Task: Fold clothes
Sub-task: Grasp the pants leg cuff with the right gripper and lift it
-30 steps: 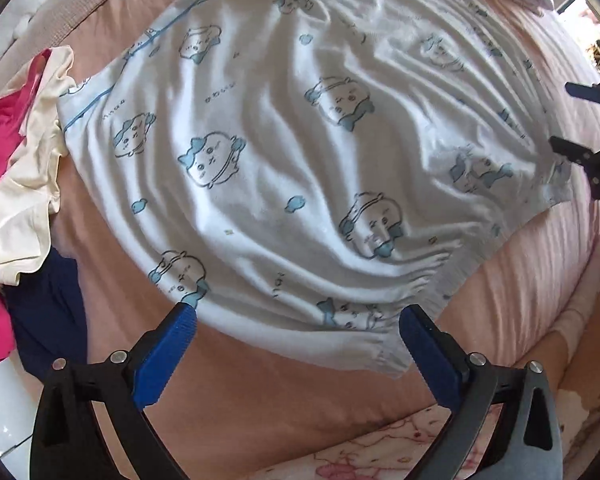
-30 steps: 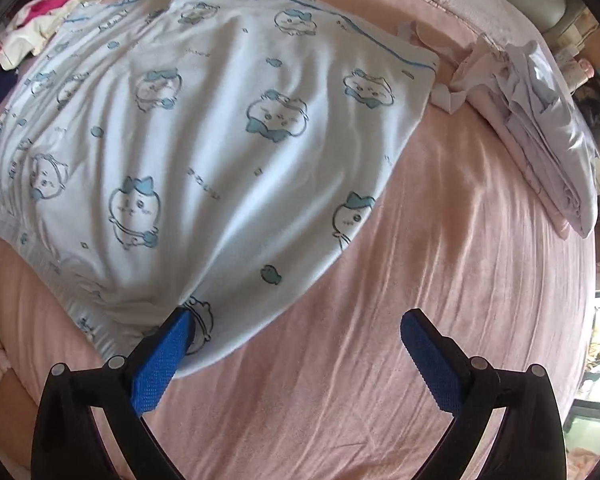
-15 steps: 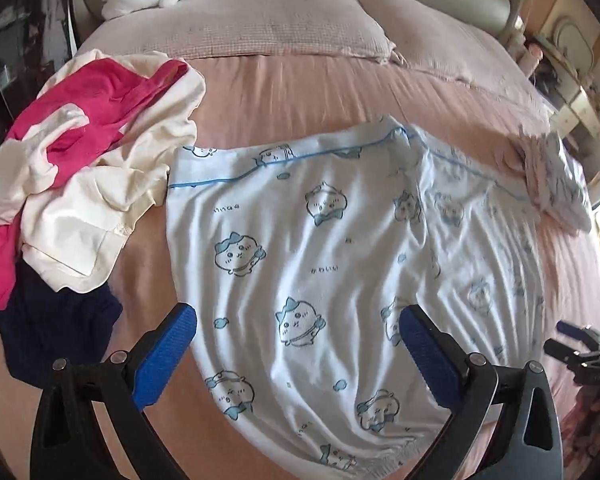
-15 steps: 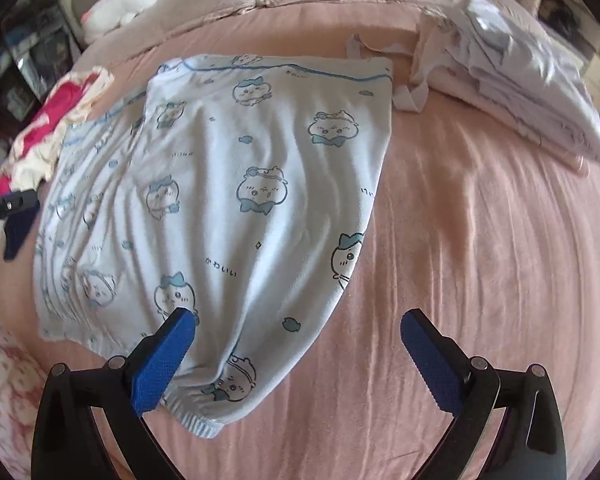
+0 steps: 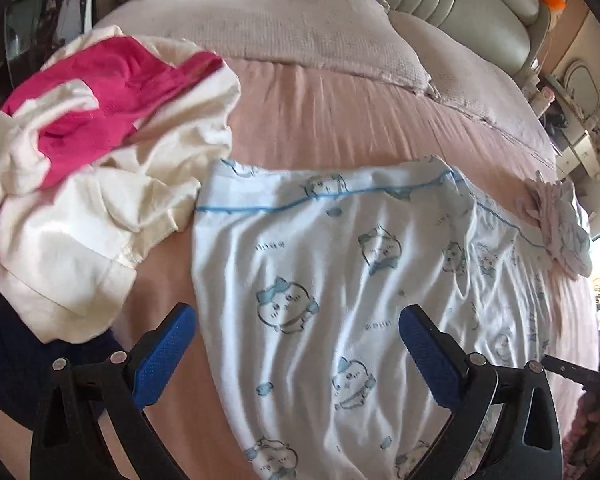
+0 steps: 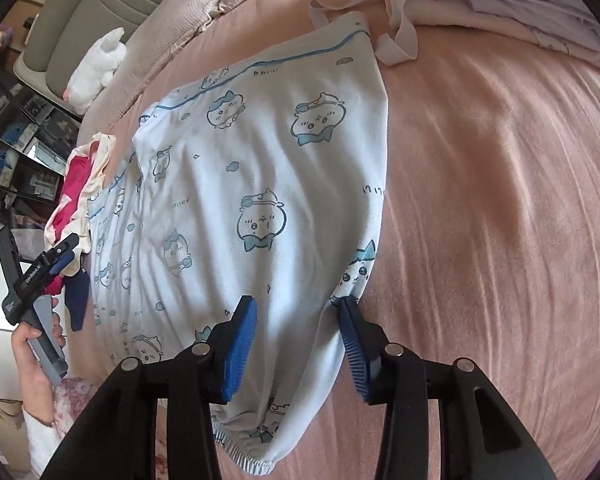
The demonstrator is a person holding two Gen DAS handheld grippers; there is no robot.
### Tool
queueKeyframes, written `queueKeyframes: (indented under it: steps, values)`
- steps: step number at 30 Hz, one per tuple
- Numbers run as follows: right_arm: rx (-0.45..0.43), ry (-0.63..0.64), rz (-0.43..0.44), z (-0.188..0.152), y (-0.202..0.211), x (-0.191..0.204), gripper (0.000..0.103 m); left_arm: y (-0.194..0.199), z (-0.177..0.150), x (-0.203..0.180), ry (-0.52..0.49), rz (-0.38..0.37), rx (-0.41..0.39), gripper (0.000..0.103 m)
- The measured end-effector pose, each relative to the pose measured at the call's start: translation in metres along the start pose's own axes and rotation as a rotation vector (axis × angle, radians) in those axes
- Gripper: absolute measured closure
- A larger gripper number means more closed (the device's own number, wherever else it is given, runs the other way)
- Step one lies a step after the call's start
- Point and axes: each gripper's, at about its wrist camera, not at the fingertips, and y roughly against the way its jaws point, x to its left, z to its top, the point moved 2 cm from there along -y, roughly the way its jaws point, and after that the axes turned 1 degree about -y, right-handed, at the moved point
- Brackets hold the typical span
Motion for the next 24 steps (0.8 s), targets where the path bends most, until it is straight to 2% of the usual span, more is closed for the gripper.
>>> queueKeyframes:
  steps: [2, 4, 5, 6, 8, 10, 12, 13, 15, 18, 21, 24]
  values:
    - [-0.026, -0.018, -0.04, 0.001, 0.005, -0.004, 0.061, -0.005, -0.009, -0.003, -0.036, -0.022, 0.073, 0.0]
    - [-0.062, -0.013, -0.123, 0.002, 0.011, -0.006, 0.06, -0.004, -0.019, -0.012, -0.104, -0.01, 0.106, 0.0]
    - [-0.082, -0.002, -0.167, 0.004, 0.014, -0.007, 0.051, -0.004, -0.023, -0.016, -0.135, 0.007, 0.114, 0.0]
    - [-0.09, 0.015, -0.191, 0.006, 0.013, -0.006, 0.04, -0.004, -0.026, -0.02, -0.168, 0.04, 0.114, 0.0]
    - [-0.076, 0.039, -0.19, 0.012, 0.009, -0.001, 0.035, -0.006, -0.03, -0.027, -0.234, 0.132, 0.112, 0.0]
    - [-0.068, 0.07, -0.161, 0.019, 0.004, 0.005, 0.036, -0.01, -0.032, -0.03, -0.26, 0.179, 0.123, 0.0]
    - [-0.037, 0.095, -0.108, 0.021, -0.006, 0.012, 0.074, -0.013, -0.033, -0.029, -0.251, 0.176, 0.138, 0.0]
    - [-0.04, 0.099, -0.098, 0.021, -0.008, 0.017, 0.078, -0.012, -0.033, -0.027, -0.245, 0.184, 0.135, 0.0]
    - [-0.064, 0.102, -0.078, 0.021, -0.007, 0.023, 0.093, -0.009, -0.033, -0.023, -0.231, 0.2, 0.127, 0.0]
    - [-0.121, 0.131, -0.048, 0.023, 0.003, 0.039, 0.094, -0.001, -0.029, -0.015, -0.183, 0.217, 0.098, 0.0]
    - [-0.163, 0.197, 0.032, 0.033, 0.005, 0.088, 0.095, 0.0, -0.027, -0.012, -0.161, 0.213, 0.088, 0.0]
    - [-0.114, 0.302, 0.121, 0.026, -0.019, 0.154, 0.095, -0.004, -0.029, -0.014, -0.168, 0.202, 0.1, 0.0]
